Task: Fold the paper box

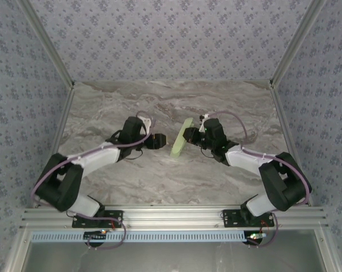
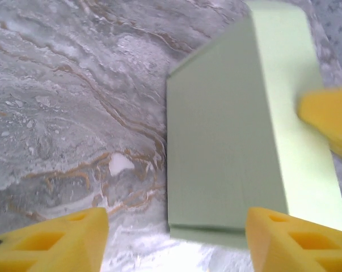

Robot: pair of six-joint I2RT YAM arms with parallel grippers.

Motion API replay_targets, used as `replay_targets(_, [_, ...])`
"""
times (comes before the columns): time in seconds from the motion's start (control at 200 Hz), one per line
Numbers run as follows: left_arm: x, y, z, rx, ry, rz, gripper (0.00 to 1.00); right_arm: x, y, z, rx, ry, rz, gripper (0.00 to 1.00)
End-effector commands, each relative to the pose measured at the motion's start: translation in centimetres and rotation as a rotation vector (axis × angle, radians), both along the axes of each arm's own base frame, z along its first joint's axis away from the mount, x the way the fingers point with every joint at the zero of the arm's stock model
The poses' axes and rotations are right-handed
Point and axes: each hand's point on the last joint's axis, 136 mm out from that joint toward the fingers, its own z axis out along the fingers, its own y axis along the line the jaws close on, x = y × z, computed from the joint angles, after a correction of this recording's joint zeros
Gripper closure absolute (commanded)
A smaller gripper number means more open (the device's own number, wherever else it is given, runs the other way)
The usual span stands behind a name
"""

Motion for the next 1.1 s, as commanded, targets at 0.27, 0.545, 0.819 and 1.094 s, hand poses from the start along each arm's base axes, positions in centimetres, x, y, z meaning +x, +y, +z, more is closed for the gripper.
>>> replay_targets(0.27, [-3.3, -4.5, 3.0, 0.157, -0.369, -0.17, 0.21, -0.5, -1.0, -3.3, -0.112, 0.077, -0.018, 0.86])
replay_targets(0.545, [-2.4, -7.0, 1.6, 0.235, -0.376, -0.206, 0.2, -0.6, -1.0, -3.3, -0.111, 0.076, -0.014, 0.86])
replay_targets(0.819, [-1.9, -8.2, 0.5, 0.231, -0.363, -0.219, 0.22, -0.6, -1.0, -3.3, -0.11, 0.076, -0.017, 0.86])
replay_targets(1.094, [-1.1, -8.6, -0.4, 0.235, -0.371, -0.195, 0.29, -0.6, -1.0, -3.3, -0.11, 0.075, -0.017, 0.86])
